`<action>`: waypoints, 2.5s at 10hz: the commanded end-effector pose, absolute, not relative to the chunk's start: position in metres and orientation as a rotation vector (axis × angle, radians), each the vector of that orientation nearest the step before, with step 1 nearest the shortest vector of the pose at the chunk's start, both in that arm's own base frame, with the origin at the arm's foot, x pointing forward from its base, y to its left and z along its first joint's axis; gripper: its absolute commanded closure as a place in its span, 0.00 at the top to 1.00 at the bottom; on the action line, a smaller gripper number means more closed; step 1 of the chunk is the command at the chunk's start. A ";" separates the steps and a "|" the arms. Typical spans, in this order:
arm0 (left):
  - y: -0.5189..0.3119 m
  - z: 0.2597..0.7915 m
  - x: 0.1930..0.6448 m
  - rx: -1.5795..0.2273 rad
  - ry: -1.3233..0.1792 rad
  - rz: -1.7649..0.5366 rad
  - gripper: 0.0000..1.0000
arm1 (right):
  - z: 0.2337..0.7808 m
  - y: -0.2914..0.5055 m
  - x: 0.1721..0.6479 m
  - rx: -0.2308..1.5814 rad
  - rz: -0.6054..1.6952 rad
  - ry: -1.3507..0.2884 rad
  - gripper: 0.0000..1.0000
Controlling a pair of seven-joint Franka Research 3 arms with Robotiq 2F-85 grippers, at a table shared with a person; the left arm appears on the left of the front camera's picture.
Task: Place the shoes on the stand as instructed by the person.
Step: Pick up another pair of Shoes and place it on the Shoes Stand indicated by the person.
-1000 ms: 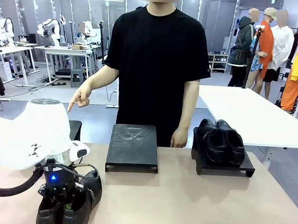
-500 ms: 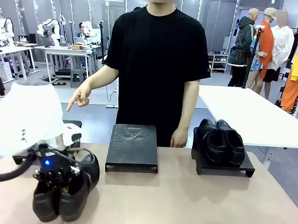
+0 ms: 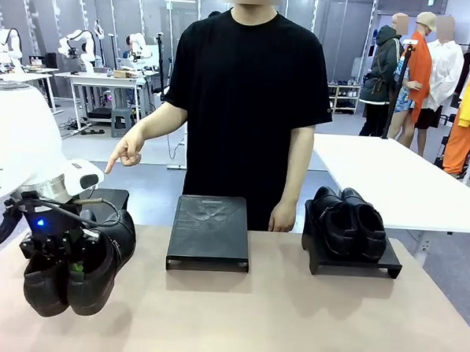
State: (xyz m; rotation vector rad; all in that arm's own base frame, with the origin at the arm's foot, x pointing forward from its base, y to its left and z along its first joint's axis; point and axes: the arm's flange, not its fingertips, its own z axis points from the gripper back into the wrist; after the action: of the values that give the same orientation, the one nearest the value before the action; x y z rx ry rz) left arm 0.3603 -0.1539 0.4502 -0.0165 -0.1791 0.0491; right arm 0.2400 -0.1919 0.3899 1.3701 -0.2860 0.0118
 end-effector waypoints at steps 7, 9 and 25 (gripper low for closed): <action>-0.127 0.477 0.372 -0.002 -0.333 0.041 0.09 | 0.393 -0.191 0.238 1.377 0.014 -0.289 1.00; -0.097 0.492 0.405 0.016 -0.355 0.065 0.09 | 0.393 -0.191 0.238 1.377 0.014 -0.289 1.00; -0.014 0.435 0.568 0.043 -0.466 -0.023 0.09 | 0.393 -0.191 0.238 1.377 0.014 -0.289 1.00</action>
State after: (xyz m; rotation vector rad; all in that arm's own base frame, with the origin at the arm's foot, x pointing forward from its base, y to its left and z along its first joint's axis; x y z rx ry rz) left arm 0.5565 -0.0174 0.4258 0.0423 -0.4087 0.0022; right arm 0.2399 -0.1921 0.3900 1.3696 -0.2864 0.0113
